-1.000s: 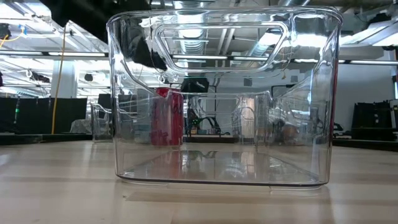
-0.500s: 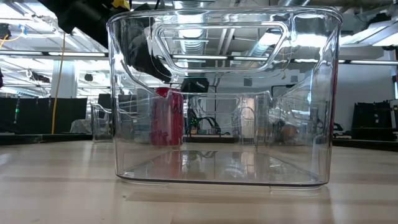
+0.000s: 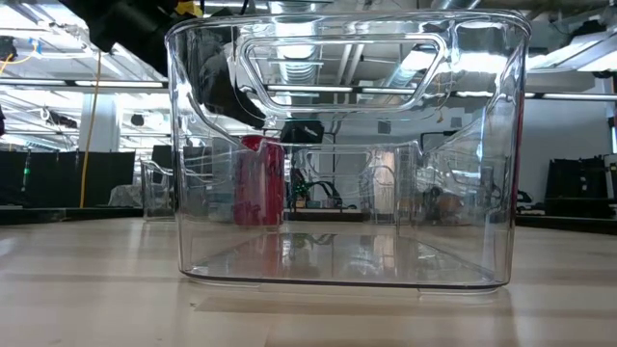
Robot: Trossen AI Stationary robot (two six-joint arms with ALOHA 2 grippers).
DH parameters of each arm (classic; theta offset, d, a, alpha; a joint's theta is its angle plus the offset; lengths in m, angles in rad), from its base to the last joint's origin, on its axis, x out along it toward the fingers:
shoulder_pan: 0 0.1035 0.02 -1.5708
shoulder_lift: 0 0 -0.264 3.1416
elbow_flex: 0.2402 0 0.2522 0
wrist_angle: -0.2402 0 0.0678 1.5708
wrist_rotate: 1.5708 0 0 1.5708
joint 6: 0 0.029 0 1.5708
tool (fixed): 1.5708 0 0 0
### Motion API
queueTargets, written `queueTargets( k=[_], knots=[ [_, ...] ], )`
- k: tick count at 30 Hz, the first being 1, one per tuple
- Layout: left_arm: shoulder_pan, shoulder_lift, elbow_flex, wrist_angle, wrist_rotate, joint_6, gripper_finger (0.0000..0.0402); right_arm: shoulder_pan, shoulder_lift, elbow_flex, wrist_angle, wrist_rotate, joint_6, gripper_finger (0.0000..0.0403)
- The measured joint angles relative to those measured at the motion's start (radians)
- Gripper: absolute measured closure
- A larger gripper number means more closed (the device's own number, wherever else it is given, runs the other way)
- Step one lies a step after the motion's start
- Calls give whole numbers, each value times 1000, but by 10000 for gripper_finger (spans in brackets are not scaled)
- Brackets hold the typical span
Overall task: Sort soda cans
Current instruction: Put the white-yellow soda can into the top right transparent bin
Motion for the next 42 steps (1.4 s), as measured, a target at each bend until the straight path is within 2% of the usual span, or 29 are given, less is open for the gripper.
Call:
queueTargets(
  k=[10, 20, 31, 36, 42],
  knots=[
    [0, 0, 0, 0, 0, -5, 153, 39, 0, 0, 4, 79, 34, 3],
    [0, 0, 0, 1, 0, -20, 153, 25, 59, -1, -24, 75, 30, 3],
    [0, 0, 0, 3, 0, -21, 153, 17, 96, -1, -63, 13, -14, 8],
    [0, 0, 0, 4, 0, -21, 153, 17, 97, -1, -63, 12, -19, 51],
    [0, 0, 0, 11, 0, -21, 153, 12, 95, 0, -59, 11, -45, 151]
  ],
)
